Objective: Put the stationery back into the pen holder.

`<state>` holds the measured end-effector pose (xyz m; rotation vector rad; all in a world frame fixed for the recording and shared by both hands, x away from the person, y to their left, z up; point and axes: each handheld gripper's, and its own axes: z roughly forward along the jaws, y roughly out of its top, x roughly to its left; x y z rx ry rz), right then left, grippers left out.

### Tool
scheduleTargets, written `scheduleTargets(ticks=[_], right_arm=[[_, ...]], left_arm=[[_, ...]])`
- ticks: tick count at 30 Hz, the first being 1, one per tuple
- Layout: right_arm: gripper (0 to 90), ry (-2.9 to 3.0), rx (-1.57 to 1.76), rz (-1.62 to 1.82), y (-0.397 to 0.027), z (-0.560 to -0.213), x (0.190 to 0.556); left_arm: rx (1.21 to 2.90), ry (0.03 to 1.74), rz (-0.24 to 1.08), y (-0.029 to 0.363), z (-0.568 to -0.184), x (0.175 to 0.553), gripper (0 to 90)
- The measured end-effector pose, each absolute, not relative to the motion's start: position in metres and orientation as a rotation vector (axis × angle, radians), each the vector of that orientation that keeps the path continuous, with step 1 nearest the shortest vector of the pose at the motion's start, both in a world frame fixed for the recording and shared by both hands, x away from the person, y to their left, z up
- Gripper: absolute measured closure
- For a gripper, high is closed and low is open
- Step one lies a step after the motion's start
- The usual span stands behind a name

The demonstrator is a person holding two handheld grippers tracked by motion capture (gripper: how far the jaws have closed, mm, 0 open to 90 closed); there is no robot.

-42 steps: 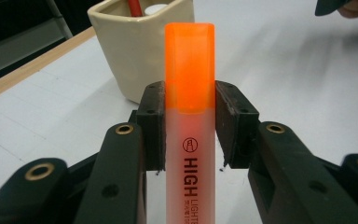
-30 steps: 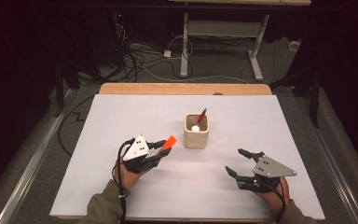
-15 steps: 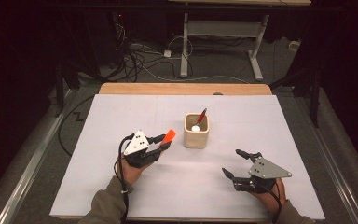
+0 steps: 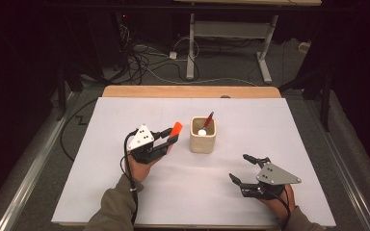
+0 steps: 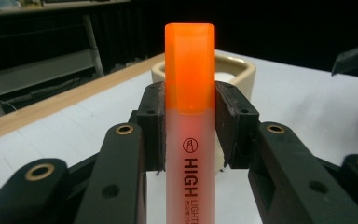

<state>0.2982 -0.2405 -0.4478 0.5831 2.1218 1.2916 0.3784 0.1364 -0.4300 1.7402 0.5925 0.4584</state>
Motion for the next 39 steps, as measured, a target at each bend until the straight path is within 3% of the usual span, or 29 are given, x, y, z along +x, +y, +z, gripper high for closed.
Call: scheduleTargets(ticks=[39], right_arm=[[24.8,2.116,0.569,1.298,-0.243,-0.447,0.298]], left_arm=[[1.624,0.492,0.441,0.087,-0.388,0.415,64.8]])
